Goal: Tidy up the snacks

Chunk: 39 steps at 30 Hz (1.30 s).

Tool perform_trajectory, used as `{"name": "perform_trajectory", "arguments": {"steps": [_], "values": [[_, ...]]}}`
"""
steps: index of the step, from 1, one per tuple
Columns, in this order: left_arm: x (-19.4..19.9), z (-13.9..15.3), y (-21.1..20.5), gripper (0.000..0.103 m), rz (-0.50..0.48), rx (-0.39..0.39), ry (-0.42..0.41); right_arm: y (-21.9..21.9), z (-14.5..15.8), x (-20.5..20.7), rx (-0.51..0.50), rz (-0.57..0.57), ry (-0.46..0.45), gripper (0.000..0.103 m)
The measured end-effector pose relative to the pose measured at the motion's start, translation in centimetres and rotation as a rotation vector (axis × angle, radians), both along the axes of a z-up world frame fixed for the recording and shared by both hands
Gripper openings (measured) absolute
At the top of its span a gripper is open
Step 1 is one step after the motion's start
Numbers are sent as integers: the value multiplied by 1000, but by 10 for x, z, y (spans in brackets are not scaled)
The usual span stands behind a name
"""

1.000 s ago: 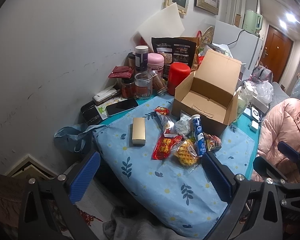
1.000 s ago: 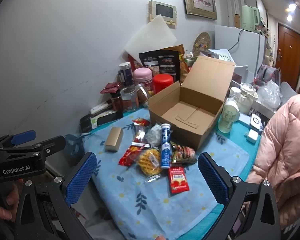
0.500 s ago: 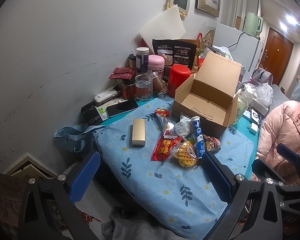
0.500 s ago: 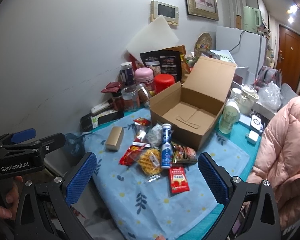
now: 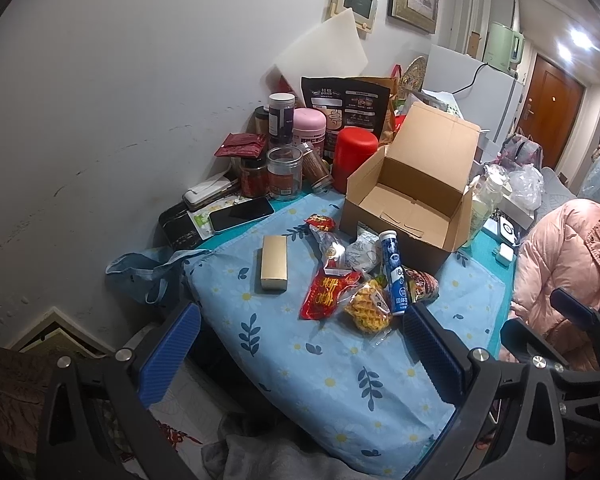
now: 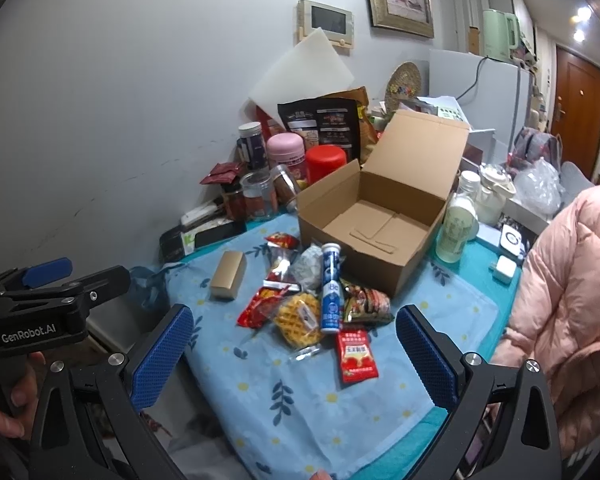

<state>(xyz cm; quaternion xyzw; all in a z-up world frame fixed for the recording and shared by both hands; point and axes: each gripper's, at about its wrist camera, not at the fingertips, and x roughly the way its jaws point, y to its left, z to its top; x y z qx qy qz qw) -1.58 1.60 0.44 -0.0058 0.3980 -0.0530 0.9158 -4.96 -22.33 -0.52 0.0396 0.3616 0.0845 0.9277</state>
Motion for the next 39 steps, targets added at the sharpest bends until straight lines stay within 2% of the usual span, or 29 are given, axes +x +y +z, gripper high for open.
{"name": "perform_trajectory", "arguments": {"steps": [9,19,27,39], "values": [[2,-5,-1,103,-13,-4,18,2,-10,4,12,-3,23,103],[24,-28,-6,103,-75,-11,83,-2,-33,16,18,-34,93,103],[54,-62,-13,103,-128,-21,182,-12,-69,36,17,-75,187,103],[120,-121,-28,103,-169,36,285,-31,-133,80,9,-153,298,103]]}}
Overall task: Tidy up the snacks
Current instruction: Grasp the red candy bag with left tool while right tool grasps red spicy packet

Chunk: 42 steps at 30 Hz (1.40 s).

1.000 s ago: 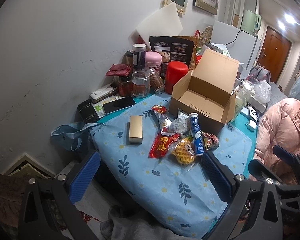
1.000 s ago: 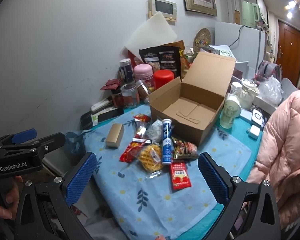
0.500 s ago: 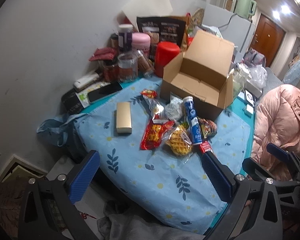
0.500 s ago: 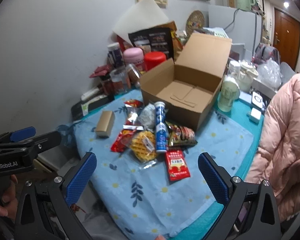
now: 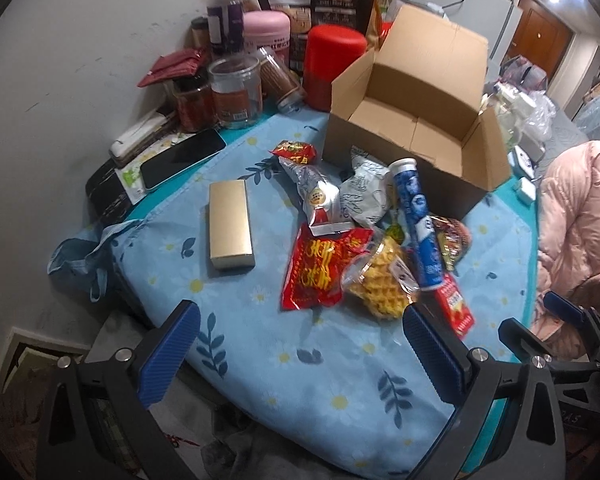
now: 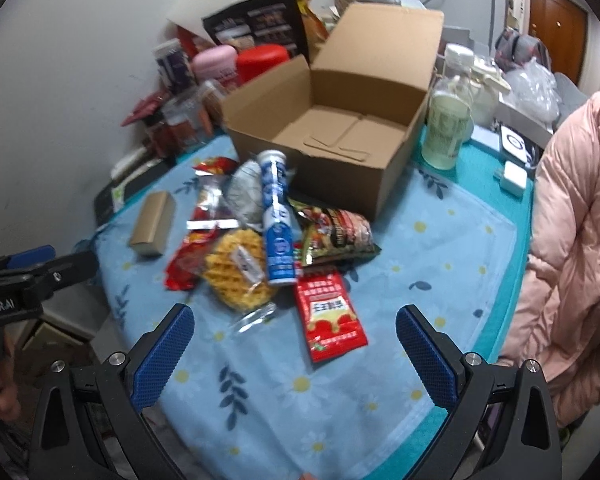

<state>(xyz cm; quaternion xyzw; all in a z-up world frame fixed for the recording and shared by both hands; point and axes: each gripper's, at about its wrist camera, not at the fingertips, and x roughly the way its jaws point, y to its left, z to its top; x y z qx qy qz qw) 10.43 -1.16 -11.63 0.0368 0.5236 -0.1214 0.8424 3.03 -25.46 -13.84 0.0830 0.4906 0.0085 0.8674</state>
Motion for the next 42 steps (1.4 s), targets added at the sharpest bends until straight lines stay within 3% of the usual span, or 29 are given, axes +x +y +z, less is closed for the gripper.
{"name": "perform_trajectory", "arguments": {"steps": [11,18,25,30,37,42], "values": [[55,-52,-17,99,-52,61,67,-12,-67,41,-10,-6,112,95],[73,-78,-24,93,-95,21,122,-11,-101,56,-15,16,169,91],[90,-108,-36,93,-127,53,196,-18,-117,65,-20,27,211,91],[100,-119,-27,93,-121,26,245,-13,-118,65,-76,57,205,91],[93,-113,-29,93,-210,57,201,-8,-121,68,-109,73,209,91],[98,-136,-24,94,-200,52,286,1,-124,73,-124,86,212,91]]}}
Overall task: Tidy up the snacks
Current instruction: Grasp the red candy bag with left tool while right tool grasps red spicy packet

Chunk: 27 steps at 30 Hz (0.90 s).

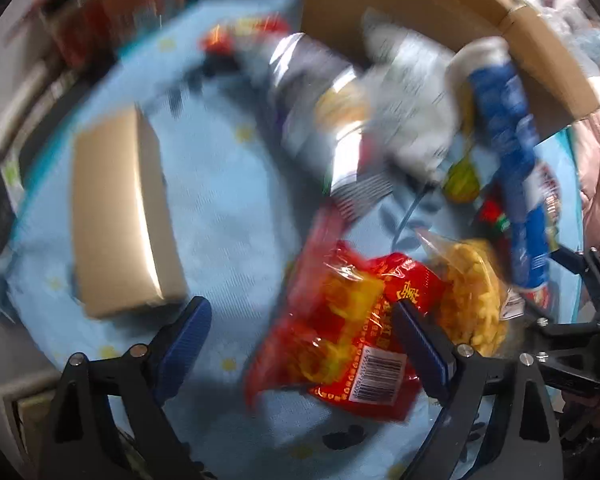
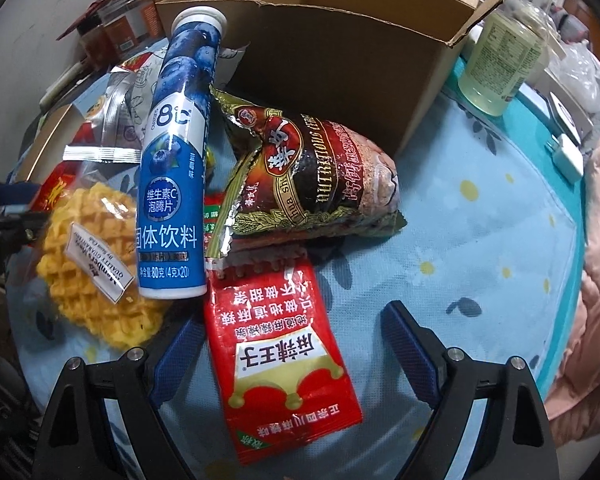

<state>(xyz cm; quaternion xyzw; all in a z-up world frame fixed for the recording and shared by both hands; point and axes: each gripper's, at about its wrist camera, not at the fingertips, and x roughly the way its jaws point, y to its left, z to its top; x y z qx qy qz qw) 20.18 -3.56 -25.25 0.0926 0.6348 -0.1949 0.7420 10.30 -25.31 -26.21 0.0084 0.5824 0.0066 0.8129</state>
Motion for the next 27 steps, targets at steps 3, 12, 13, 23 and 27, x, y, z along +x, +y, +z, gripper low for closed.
{"name": "perform_trajectory", "arguments": {"steps": [3,12,13,23,27], "values": [[-3,3,-5,90,-43,23,-46,1,-1,1,-8,11,13,89],[-19,29,-22,40,-124,52,-126,14,5,0,-8,73,-3,46],[-19,31,-21,40,-118,52,-122,15,5,0,-4,70,-2,44],[-68,65,-14,39,-71,46,-117,-3,16,-17,87,2,27,39],[-84,68,-11,37,-35,27,-111,-3,24,-27,134,-9,25,28]]}}
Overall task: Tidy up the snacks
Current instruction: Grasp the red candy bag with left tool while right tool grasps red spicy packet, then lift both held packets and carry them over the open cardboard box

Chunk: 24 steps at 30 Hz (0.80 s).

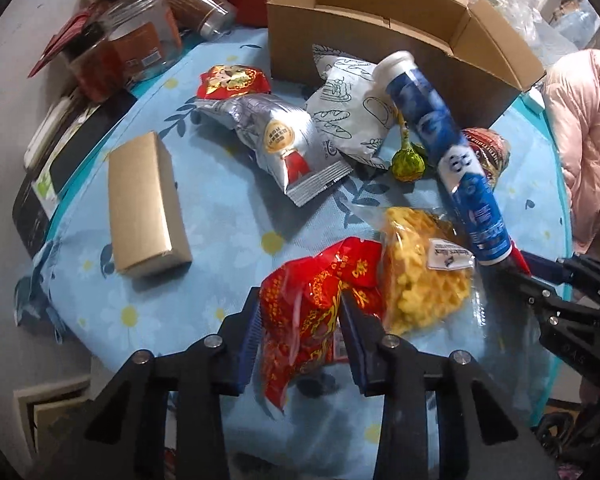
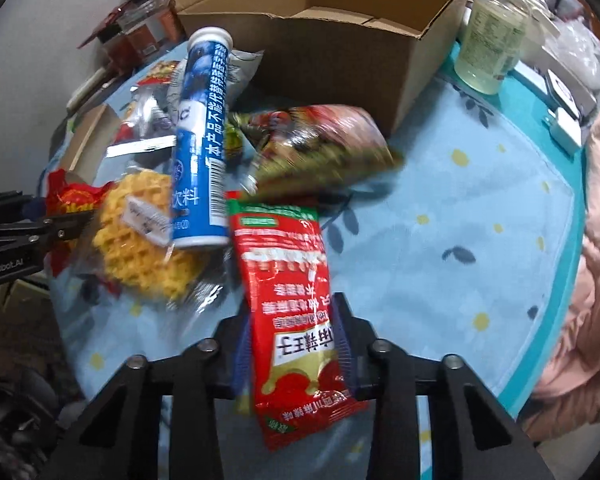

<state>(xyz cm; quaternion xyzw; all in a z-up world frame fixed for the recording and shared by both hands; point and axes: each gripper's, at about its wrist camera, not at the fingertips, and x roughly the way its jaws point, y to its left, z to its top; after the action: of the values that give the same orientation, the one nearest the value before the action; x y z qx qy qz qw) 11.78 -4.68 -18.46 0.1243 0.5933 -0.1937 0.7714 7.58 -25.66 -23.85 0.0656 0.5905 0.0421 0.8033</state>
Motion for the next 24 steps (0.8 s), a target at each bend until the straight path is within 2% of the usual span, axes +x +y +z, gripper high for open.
{"name": "perform_trajectory", "arguments": {"steps": [2,4,13,24], "values": [[-8,3,5,37,7,2,-7,2,2,-4,3,6,-6,24],[-16,-1,-1,37,21,2,-11,5,4,-6,-6,9,-20,14],[-26,17,3,35,77,-9,-35,0,18,-6,43,-3,-50,12],[2,39,5,35,129,-48,-104,10,54,-16,139,43,-117,12]]}}
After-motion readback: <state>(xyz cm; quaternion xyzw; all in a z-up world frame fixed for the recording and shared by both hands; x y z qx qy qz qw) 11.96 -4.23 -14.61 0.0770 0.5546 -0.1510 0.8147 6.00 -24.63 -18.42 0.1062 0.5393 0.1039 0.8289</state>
